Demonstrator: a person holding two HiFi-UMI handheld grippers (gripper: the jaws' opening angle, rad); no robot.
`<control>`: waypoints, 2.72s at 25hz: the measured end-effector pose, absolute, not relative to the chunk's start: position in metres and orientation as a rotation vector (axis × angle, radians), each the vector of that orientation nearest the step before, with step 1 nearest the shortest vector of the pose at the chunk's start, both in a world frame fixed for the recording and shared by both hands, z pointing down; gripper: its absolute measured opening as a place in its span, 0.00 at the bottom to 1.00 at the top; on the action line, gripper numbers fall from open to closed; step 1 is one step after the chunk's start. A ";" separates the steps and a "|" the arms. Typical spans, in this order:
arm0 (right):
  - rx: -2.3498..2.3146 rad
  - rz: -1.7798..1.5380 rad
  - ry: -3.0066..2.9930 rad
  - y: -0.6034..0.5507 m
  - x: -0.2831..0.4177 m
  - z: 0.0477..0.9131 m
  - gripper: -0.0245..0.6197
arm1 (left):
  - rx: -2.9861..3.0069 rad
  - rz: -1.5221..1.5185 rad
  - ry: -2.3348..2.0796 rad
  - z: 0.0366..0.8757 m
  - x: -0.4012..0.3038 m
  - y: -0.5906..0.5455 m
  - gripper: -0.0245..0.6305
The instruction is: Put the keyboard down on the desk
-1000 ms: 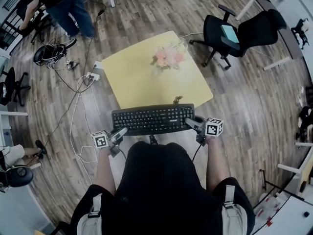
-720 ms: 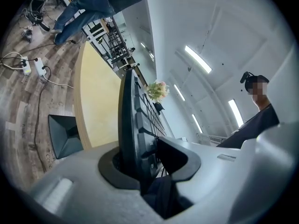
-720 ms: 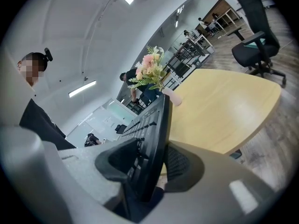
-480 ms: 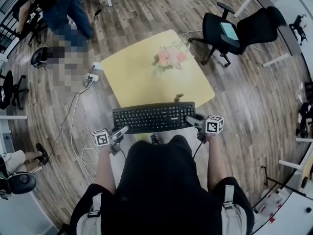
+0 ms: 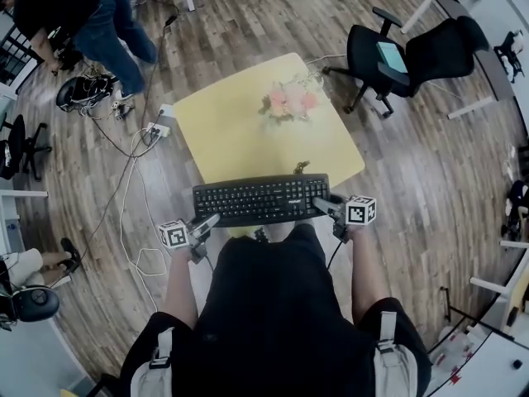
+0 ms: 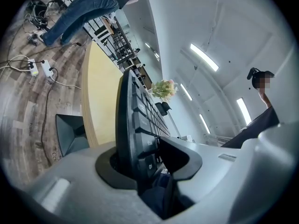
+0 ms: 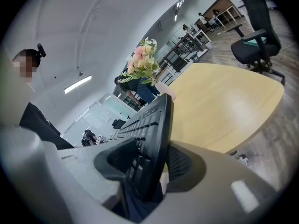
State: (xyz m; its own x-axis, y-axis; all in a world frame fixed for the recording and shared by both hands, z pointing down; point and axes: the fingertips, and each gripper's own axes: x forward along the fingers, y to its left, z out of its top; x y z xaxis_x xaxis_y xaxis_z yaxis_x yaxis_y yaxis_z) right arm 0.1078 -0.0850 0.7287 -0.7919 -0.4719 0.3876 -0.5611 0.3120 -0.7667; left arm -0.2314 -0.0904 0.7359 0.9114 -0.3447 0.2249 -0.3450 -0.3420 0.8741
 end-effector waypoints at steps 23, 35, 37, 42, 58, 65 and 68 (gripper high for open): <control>0.687 1.569 -2.267 -0.176 0.151 0.800 0.38 | 1.711 0.021 -0.754 0.782 -0.177 -0.110 0.31; 0.745 1.548 -2.183 -0.190 0.144 0.817 0.40 | 1.592 0.054 -0.877 0.804 -0.188 -0.106 0.37; 0.789 1.533 -2.166 -0.191 0.146 0.821 0.42 | 1.602 0.079 -0.904 0.805 -0.188 -0.108 0.39; 0.860 1.521 -2.154 -0.191 0.148 0.822 0.42 | 1.622 0.132 -0.949 0.806 -0.191 -0.115 0.41; 1.238 1.301 -2.084 -0.192 0.165 0.824 0.45 | 1.644 0.396 -1.302 0.812 -0.203 -0.119 0.56; 1.249 1.221 -2.060 -0.190 0.163 0.823 0.46 | 1.610 0.525 -1.351 0.829 -0.209 -0.113 0.61; 1.253 1.212 -2.047 -0.191 0.165 0.822 0.46 | 1.610 0.519 -1.351 0.830 -0.208 -0.113 0.61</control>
State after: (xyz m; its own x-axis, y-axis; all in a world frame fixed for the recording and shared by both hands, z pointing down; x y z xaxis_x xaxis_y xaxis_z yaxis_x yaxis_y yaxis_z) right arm 0.1650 -0.1907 0.8225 -0.4865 -0.4767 0.7322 -0.8712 0.2016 -0.4476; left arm -0.2075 -0.1133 0.8300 0.3034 -0.5252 0.7951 -0.9224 0.0476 0.3834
